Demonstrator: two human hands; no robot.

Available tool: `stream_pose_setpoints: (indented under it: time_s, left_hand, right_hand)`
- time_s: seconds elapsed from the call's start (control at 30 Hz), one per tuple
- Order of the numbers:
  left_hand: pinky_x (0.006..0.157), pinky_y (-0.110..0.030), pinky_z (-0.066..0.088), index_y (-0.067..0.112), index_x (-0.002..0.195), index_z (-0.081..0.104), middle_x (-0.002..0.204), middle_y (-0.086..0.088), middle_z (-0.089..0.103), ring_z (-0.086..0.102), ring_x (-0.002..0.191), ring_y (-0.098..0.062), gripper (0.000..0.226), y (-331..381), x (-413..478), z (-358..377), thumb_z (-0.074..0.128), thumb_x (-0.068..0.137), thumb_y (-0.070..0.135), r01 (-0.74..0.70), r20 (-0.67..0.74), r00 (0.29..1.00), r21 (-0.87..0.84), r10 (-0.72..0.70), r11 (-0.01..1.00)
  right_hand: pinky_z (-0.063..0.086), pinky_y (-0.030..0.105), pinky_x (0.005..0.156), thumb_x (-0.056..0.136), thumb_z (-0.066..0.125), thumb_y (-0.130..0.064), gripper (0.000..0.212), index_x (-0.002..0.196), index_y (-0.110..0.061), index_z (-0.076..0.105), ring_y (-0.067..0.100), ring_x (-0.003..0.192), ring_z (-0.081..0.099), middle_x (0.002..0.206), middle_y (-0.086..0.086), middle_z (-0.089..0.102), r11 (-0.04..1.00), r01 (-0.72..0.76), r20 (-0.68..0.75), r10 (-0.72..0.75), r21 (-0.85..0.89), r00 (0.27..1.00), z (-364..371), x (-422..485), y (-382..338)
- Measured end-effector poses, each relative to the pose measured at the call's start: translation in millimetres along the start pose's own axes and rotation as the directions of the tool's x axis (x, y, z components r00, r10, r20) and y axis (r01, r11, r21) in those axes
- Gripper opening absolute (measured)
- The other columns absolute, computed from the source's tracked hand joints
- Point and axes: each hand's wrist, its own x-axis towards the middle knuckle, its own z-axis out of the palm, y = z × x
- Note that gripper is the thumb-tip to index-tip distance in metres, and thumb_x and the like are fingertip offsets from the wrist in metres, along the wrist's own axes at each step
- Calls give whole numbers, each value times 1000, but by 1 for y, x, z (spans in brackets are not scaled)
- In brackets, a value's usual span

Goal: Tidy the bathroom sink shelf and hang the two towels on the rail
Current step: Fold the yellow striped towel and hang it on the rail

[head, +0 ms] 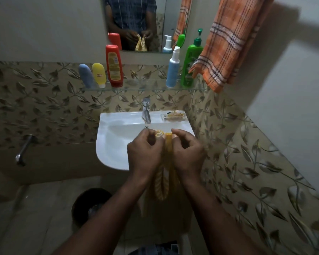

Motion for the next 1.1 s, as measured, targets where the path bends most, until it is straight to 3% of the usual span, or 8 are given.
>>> stream_pose_setpoints:
  time_s: [0.13, 0.3, 0.43, 0.57, 0.67, 0.9, 1.1]
  left_hand:
    - [65, -15, 54, 20, 97, 76, 84, 11, 76, 71, 77, 2, 18, -4, -7, 5, 81, 89, 36, 6, 28, 1000, -23, -5, 1000]
    - [65, -3, 49, 21, 103, 81, 79, 19, 72, 69, 77, 13, 15, 1, -10, 2, 79, 92, 31, -4, 33, 999, -65, 6, 998]
    - [66, -5, 50, 23, 103, 82, 77, 25, 70, 69, 80, 12, 14, 2, -13, 1, 78, 93, 31, 10, 34, 999, -97, -7, 995]
    - [66, -15, 53, 23, 98, 81, 80, 16, 75, 71, 77, 4, 13, 1, -14, 1, 77, 93, 34, 20, 21, 1000, -95, -18, 995]
    - [61, -6, 47, 20, 96, 81, 79, 14, 75, 69, 76, 6, 14, 2, -14, 0, 77, 94, 33, 2, 20, 1000, -86, -1, 996]
    - [63, -1, 45, 16, 105, 84, 79, 20, 70, 66, 76, 18, 17, 4, -16, -5, 76, 96, 29, -64, 5, 998, -83, 65, 994]
    - [63, -1, 45, 16, 106, 84, 79, 23, 68, 65, 76, 19, 18, 6, -15, -7, 75, 96, 30, -77, 27, 996, -86, 79, 993]
  right_hand:
    - [53, 11, 69, 87, 79, -19, 31, 113, -34, 77, -2, 76, 72, 79, -12, 77, 1000, -27, -53, 27, -2, 998, 2, -4, 0]
    - [53, 9, 69, 89, 82, -16, 18, 107, -17, 80, -6, 79, 72, 85, -15, 76, 999, -17, -23, 18, 45, 1000, -1, -6, 2]
    - [53, 9, 69, 89, 83, -15, 15, 103, -15, 81, -4, 78, 73, 87, -14, 77, 999, 3, -13, -2, 46, 1000, -3, -6, 3]
    - [53, 9, 69, 88, 84, -17, 11, 99, -16, 81, -4, 77, 73, 84, -14, 77, 997, -6, -11, 7, 71, 1000, -5, -8, 3]
    - [59, 16, 73, 89, 84, -20, 11, 100, -18, 81, -3, 81, 74, 85, -13, 78, 997, -13, -3, 13, 73, 1000, -5, -8, 3]
    - [66, 44, 79, 89, 84, -21, 9, 98, -22, 83, 10, 85, 78, 90, -8, 81, 989, -63, 49, 57, 136, 997, -4, -5, 5]
    - [66, 41, 81, 88, 85, -22, 9, 96, -22, 83, 8, 85, 78, 88, -8, 81, 984, -100, 69, 90, 151, 994, -8, -4, 1]
